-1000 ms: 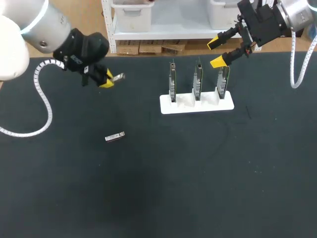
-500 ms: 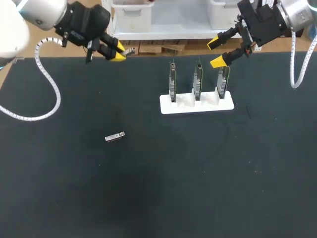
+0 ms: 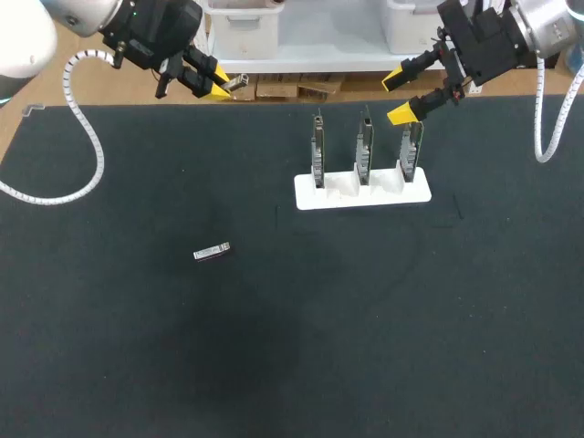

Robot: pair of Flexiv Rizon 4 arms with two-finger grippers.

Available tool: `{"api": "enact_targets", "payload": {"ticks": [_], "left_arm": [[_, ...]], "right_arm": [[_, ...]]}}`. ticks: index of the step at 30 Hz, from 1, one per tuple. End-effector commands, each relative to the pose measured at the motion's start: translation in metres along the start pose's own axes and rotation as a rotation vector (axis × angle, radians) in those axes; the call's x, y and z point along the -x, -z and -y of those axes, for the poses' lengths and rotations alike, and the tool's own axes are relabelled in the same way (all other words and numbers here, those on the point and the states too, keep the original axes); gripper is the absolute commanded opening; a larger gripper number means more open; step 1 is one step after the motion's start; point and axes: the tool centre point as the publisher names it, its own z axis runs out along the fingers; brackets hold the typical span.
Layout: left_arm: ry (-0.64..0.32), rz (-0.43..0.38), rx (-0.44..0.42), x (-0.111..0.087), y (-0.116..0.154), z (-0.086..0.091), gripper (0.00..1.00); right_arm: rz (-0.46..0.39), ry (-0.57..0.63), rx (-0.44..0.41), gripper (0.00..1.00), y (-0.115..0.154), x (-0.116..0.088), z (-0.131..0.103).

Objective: Pick up the optical module with the left hand, and insert it into the network port with the right hand.

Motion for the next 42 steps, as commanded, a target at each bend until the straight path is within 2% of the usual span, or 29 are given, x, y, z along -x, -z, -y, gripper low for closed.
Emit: {"api": "enact_targets", "payload": {"ticks": [1, 4, 11, 22, 27, 34, 40, 42], "left_arm": [[0.0, -0.001, -0.005, 0.0, 0.0, -0.002, 0.0], [0.007, 0.039, 0.039, 0.003, 0.001, 0.0, 0.0], [-0.069, 0.221, 0.106, 0.031, -0.011, -0.02, 0.0], [-0.115, 0.301, 0.107, 0.061, -0.02, -0.037, 0.0], [-0.119, 0.331, 0.081, 0.073, -0.025, -0.043, 0.0], [-0.059, 0.411, -0.007, 0.08, -0.032, -0.05, 0.0], [-0.074, 0.512, -0.018, 0.083, -0.036, -0.06, 0.0], [-0.082, 0.505, -0.018, 0.084, -0.036, -0.062, 0.0]], "right_arm": [[-0.001, 0.0, -0.003, 1.0, 0.0, 0.0, -0.001], [-0.001, 0.0, -0.003, 1.0, 0.0, 0.0, -0.001], [-0.001, 0.0, -0.003, 1.0, 0.0, 0.0, -0.001], [-0.001, 0.0, -0.003, 1.0, 0.0, 0.0, -0.001], [-0.001, 0.0, -0.003, 1.0, 0.0, 0.0, -0.001], [-0.001, 0.0, -0.003, 1.0, 0.0, 0.0, -0.001], [-0.001, 0.0, -0.003, 1.0, 0.0, 0.0, -0.001], [-0.001, 0.0, -0.003, 1.0, 0.0, 0.0, -0.001]]}}
